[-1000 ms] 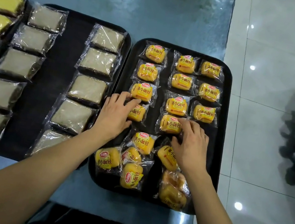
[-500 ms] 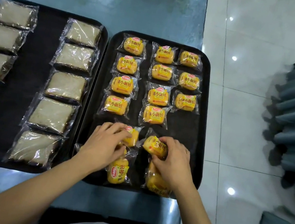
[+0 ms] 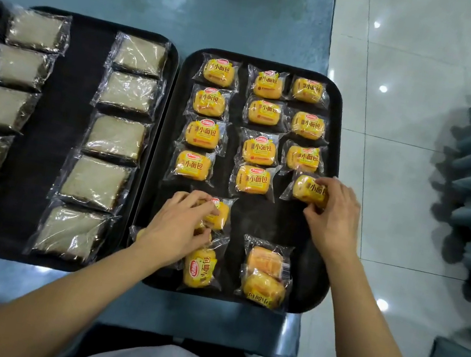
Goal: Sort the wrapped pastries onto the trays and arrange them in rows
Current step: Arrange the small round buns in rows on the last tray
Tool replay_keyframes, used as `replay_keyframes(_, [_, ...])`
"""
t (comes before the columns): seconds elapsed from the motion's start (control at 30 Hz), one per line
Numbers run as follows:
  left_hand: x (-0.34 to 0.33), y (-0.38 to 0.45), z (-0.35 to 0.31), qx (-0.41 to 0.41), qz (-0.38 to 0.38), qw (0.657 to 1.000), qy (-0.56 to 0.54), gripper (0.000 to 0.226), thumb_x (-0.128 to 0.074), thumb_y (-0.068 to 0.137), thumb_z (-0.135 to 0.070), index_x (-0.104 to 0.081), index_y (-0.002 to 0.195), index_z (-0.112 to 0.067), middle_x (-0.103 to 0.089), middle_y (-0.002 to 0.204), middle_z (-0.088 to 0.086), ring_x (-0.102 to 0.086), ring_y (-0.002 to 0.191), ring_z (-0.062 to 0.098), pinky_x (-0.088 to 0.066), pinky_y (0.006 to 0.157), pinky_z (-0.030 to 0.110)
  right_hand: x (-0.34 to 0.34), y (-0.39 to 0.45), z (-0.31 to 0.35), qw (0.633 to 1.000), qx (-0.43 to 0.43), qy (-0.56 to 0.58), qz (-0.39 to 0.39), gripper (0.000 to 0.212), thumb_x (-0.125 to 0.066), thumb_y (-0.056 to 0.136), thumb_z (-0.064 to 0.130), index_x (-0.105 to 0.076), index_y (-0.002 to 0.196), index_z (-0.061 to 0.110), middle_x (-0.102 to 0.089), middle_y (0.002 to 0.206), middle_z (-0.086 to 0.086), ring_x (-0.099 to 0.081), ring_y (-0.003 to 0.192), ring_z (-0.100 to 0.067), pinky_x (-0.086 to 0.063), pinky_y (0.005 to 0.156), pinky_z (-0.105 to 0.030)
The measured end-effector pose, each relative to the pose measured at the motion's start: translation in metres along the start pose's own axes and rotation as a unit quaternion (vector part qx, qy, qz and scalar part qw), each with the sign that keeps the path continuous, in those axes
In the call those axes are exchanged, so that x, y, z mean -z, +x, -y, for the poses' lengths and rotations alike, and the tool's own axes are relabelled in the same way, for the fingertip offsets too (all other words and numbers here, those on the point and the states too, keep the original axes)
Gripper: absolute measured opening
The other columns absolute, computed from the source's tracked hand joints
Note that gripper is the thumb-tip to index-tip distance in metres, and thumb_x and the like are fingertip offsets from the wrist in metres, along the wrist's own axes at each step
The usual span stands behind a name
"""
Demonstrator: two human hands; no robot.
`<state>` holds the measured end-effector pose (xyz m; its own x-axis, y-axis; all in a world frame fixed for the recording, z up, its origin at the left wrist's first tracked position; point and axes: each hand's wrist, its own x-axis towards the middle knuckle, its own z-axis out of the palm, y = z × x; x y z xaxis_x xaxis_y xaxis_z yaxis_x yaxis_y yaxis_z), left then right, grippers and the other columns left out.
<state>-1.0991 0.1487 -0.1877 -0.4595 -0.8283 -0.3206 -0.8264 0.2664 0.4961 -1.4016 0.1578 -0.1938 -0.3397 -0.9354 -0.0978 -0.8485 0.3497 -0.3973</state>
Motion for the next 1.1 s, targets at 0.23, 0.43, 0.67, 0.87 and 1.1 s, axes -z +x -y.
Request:
replay_keyframes(0.23, [0.008,-0.01,0.009,0.0,-0.017,1.0,-0.021,0.038,-0.059,0.097,-0.032,-0.054,0.135,-0.033,-0.037,0.151,-0.01,-0.037,0.131,0.018,-0.034,0.112,0.038,-0.007,-0.017,0.034,0.999,-0.011,-0.008,-0.029,0.058,-0.072,0.083,0.009,-0.052,0.135,0.023,-0.055,0.138,-0.005,-0.049,0.128,-0.028,-0.037,0.11,-0.047])
replay_keyframes(0.43, [0.014,-0.05,0.043,0.054,-0.089,0.994,-0.035,0.048,-0.042,0.096,-0.052,-0.053,0.135,-0.026,-0.051,0.136,-0.004,-0.047,0.122,0.021,-0.038,0.107,0.042,-0.024,-0.085,0.12,0.983,0.138,0.057,0.107,0.041,-0.057,0.094,0.048,-0.057,0.132,0.031,-0.055,0.132,0.009,-0.046,0.124,-0.013,-0.036,0.109,-0.039])
replay_keyframes(0.67, [-0.001,-0.087,0.069,0.016,0.007,0.999,-0.036,0.089,-0.068,0.078,-0.061,-0.035,0.152,-0.024,-0.046,0.148,-0.002,-0.041,0.136,0.021,-0.028,0.115,0.034,-0.073,-0.12,0.131,0.949,0.255,-0.069,0.171,0.083,-0.064,0.082,0.062,-0.03,0.154,0.039,-0.037,0.158,0.005,-0.022,0.153,-0.023,-0.007,0.124,-0.059])
replay_keyframes(0.87, [-0.01,-0.089,0.085,0.023,-0.064,0.997,0.019,0.082,-0.079,0.074,-0.045,-0.044,0.147,-0.032,-0.051,0.136,-0.001,-0.046,0.125,0.026,-0.037,0.108,0.045,-0.068,-0.09,0.133,0.908,0.29,-0.196,0.231,0.113,-0.069,0.074,0.072,-0.001,0.159,0.044,0.004,0.171,-0.002,0.015,0.156,-0.026,0.01,0.12,-0.065])
replay_keyframes(1.1, [0.001,-0.088,0.089,0.041,-0.025,0.999,-0.006,0.087,-0.077,0.079,-0.045,-0.032,0.153,-0.035,-0.048,0.137,-0.007,-0.037,0.126,0.02,-0.035,0.107,0.037,-0.062,-0.09,0.103,0.937,0.23,-0.14,0.225,0.087,-0.072,0.076,0.054,-0.029,0.152,0.047,-0.014,0.168,0.007,-0.002,0.157,-0.02,-0.012,0.124,-0.058])
